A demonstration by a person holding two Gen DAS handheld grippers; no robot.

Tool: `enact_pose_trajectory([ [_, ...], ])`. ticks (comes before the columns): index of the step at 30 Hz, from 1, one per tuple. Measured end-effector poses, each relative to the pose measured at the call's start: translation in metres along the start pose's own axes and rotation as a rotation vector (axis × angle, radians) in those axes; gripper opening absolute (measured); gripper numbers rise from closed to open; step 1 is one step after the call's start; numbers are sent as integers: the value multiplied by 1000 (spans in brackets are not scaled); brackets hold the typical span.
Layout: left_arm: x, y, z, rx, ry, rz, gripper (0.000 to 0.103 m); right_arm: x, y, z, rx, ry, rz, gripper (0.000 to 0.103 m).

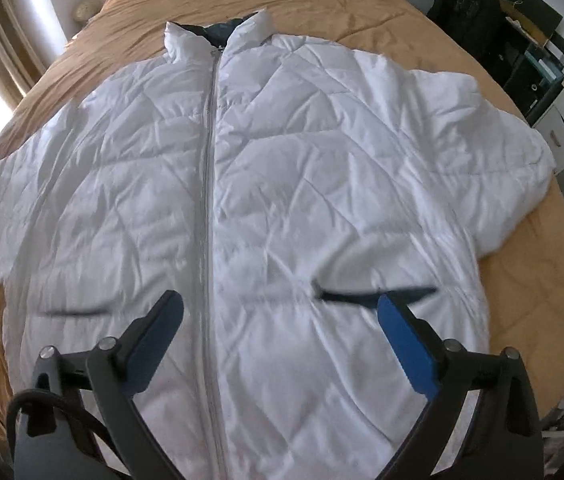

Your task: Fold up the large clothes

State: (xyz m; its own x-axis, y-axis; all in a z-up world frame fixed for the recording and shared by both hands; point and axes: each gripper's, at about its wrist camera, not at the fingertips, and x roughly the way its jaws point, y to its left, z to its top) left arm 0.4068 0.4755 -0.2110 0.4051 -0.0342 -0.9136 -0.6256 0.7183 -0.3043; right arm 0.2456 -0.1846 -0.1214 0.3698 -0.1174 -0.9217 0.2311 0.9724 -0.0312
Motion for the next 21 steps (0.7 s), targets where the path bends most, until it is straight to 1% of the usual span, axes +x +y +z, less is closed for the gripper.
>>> enact_pose_trajectory([
  [1,9,1,5,-15,6,-5,101,5,4,2,-7,1,-3,98],
  [2,16,1,9,-23,-1,10,101,11,7,4,-13,4,-8,98],
  [3,21,1,14,-26,-12,24,92,16,9,5,-18,7,-13,98],
  [4,21,0,15,-24,-39,58,81,21,10,6,-24,11,-17,98],
  [5,22,-3,16,-17,-50,93,56,28,11,7,-25,15,-15,98],
  [6,22,-7,17,-17,-42,75,30,32,11,8,-25,15,-11,97],
  [7,18,-9,17,-26,-38,41,19,36,12,10,-23,17,-11,94],
  [8,12,-9,17,-39,-47,16,10,40,12,12,-18,23,-10,82],
  [9,2,-11,20,-40,-65,12,8,44,12,14,-17,28,-5,74],
  [10,-10,-14,21,-30,-84,20,8,48,12,17,-14,36,5,58],
  [11,-22,-17,22,-21,-107,26,8,54,10,22,0,50,32,48],
  [12,-41,-18,22,-14,-136,20,8,58,8,27,17,57,59,44],
  [13,-55,-20,22,-18,-157,5,8,62,5,31,42,57,92,41],
  [15,-93,-22,20,-23,-205,-42,8,69,0,41,91,35,182,41],
  [17,-130,-29,15,1,-255,-57,8,80,-1,48,108,31,225,41],
  [19,-162,-40,4,54,-300,-54,8,101,4,53,92,68,221,40],
  [20,-178,-52,-1,84,-326,-48,8,118,8,53,70,101,196,38],
  [21,-197,-66,-10,123,-358,-48,8,126,11,53,57,101,177,37],
])
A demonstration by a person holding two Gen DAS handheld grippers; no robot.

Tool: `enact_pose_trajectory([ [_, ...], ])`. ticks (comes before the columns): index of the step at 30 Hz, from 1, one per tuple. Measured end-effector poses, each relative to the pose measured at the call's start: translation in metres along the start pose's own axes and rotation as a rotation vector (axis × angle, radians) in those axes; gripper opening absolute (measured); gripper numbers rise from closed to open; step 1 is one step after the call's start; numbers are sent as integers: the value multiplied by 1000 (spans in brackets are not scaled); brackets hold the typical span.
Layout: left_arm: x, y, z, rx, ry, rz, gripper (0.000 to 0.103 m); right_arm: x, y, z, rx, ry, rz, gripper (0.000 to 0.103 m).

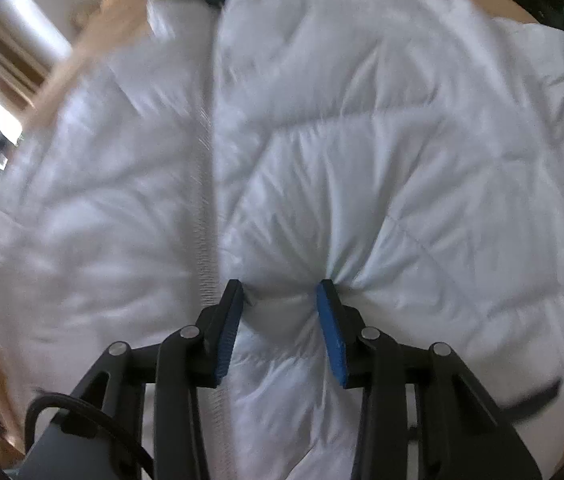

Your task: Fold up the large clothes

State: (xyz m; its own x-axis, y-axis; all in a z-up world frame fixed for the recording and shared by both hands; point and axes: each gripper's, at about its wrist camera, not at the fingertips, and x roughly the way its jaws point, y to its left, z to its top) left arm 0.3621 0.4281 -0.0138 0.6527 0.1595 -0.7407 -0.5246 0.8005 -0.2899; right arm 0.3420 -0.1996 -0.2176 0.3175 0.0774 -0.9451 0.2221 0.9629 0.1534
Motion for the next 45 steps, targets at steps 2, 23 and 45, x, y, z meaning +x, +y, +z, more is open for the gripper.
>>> enact_pose_trajectory([
  [2,-40,-35,-4,74,-63,-15,8,6,7,1,-36,-15,-35,38],
  [23,26,-460,-491,964,349,-340,8,-188,-209,-44,207,-234,-84,40],
  [45,82,-304,-277,581,271,-114,102,-82,-119,60,93,-54,6,80],
])
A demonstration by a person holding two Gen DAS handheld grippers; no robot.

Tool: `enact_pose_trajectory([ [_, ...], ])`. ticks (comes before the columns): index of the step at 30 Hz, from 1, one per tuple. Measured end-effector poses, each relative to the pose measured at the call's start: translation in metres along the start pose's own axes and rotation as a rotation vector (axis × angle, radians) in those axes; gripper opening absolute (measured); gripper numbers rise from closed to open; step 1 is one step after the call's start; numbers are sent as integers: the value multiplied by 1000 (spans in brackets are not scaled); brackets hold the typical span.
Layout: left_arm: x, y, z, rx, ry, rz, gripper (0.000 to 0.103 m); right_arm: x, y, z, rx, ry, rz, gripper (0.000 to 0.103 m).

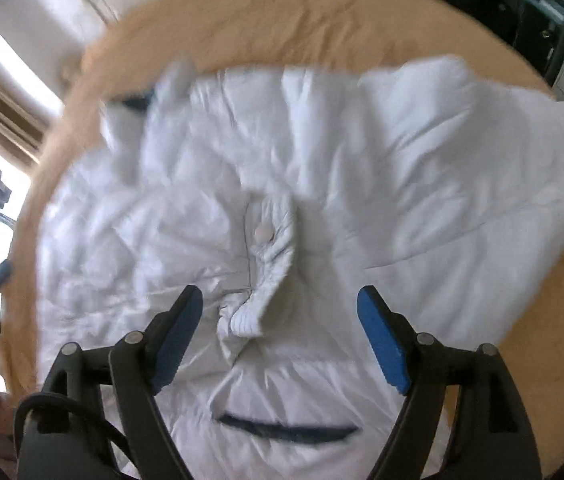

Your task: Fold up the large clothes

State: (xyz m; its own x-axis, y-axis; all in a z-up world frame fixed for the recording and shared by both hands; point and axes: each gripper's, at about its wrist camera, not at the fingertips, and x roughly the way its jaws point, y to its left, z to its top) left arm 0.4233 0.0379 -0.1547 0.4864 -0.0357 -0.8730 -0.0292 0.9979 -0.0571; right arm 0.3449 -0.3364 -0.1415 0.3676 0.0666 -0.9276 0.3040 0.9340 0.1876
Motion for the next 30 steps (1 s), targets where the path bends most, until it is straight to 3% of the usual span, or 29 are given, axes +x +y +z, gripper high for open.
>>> enact_pose_trajectory([
  [1,12,8,0,-8,21,14,102,18,5,3,-8,28,-34,79],
  [2,22,13,-6,-9,40,25,102,30,8,5,-13,56,-41,65],
  [3,37,17,-8,-10,73,39,102,44,10,7,-19,101,-32,45],
  [4,48,15,-9,1,91,47,102,55,12,8,-21,154,-1,17],
  [5,62,13,-12,19,116,67,102,61,12,9,-17,184,31,15],
  [7,76,13,-25,37,138,106,103,55,9,14,-30,160,23,6],
  [10,100,14,-34,8,155,107,103,50,-6,25,-30,107,-13,7],
  [15,106,10,-38,24,122,137,102,79,-14,19,-20,150,-26,8],
  [16,99,9,-38,27,122,140,99,76,-13,18,-10,143,-29,9],
  [17,85,12,-34,15,103,142,89,67,-13,19,1,128,-50,11],
  [18,71,14,-31,2,75,137,87,53,-12,18,9,78,-102,12],
  [20,49,18,-15,-27,7,89,90,14,-5,12,2,-86,-209,24],
  [21,47,18,-7,-36,-1,69,91,-1,3,9,-17,-161,-213,26],
  [22,48,18,6,-53,1,50,91,-7,12,8,-39,-187,-152,26],
  [23,56,18,20,-78,12,42,89,-6,20,8,-54,-174,-93,24],
  [24,68,18,30,-84,21,48,80,2,29,8,-65,-143,-51,23],
  [26,95,18,45,-83,73,65,62,34,47,10,-96,-77,-46,21],
  [28,136,20,61,-118,150,52,59,69,55,8,-97,-2,-69,20],
  [30,157,27,72,-130,159,81,62,96,57,5,-118,13,-87,18],
])
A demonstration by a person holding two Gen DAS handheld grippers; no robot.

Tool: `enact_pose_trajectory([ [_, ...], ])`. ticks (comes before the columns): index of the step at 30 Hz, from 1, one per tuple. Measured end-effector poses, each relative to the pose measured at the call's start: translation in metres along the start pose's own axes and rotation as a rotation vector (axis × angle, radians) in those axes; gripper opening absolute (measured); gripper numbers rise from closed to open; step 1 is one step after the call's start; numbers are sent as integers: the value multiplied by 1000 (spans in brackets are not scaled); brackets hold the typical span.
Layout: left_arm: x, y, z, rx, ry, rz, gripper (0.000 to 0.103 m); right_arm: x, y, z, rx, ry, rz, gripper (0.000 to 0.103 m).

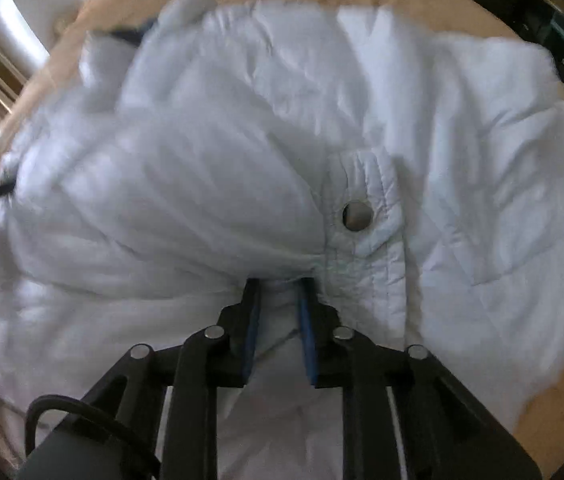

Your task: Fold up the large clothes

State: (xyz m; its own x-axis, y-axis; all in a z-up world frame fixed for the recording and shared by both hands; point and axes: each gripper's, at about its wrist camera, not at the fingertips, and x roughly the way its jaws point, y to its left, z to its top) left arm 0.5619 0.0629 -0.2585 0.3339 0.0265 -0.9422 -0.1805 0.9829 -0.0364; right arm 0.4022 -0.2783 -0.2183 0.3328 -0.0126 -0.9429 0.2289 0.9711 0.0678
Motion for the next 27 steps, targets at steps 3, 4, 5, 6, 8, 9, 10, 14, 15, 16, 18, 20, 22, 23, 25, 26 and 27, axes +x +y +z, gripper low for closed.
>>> enact_pose_trajectory([
  [3,15,1,24,-18,-9,50,70,6,15,4,-69,-16,-64,18],
  [4,15,6,32,-54,-1,49,68,8,21,6,-99,-16,-86,18],
  [5,12,11,38,-85,2,42,62,10,23,7,-113,-15,-95,18],
  [6,2,17,43,-106,-4,31,50,13,24,9,-113,-13,-94,18],
  [8,-25,21,39,-84,-43,10,46,9,15,6,-84,-4,-64,18],
  [9,-47,18,28,-29,-71,-1,48,9,13,7,-74,-1,-51,18],
  [10,-66,16,12,16,-100,-11,50,10,11,10,-67,1,-38,18],
  [14,-107,9,-64,81,-106,-54,72,7,0,12,-70,0,-33,18],
  [15,-113,4,-87,97,-84,-74,72,9,-2,14,-68,1,-33,18],
  [16,-108,0,-106,108,-60,-83,72,-1,-6,-4,-66,0,-30,18],
  [18,-76,2,-133,119,26,-64,73,-3,-7,-8,-56,6,-25,19],
  [20,-45,1,-152,139,50,-31,77,-3,-9,-8,-50,16,-23,19],
  [22,-40,-2,-155,171,6,3,82,-3,-11,-2,-47,32,-15,20],
  [23,-41,-3,-154,166,5,10,83,-6,-16,3,-43,46,10,21],
  [25,-40,-1,-150,123,33,1,84,-23,-35,13,10,44,65,24],
  [26,-42,-1,-150,121,38,0,85,-39,-52,16,53,12,64,47],
  [27,-42,-3,-149,133,39,3,85,-58,-71,18,95,-41,34,64],
])
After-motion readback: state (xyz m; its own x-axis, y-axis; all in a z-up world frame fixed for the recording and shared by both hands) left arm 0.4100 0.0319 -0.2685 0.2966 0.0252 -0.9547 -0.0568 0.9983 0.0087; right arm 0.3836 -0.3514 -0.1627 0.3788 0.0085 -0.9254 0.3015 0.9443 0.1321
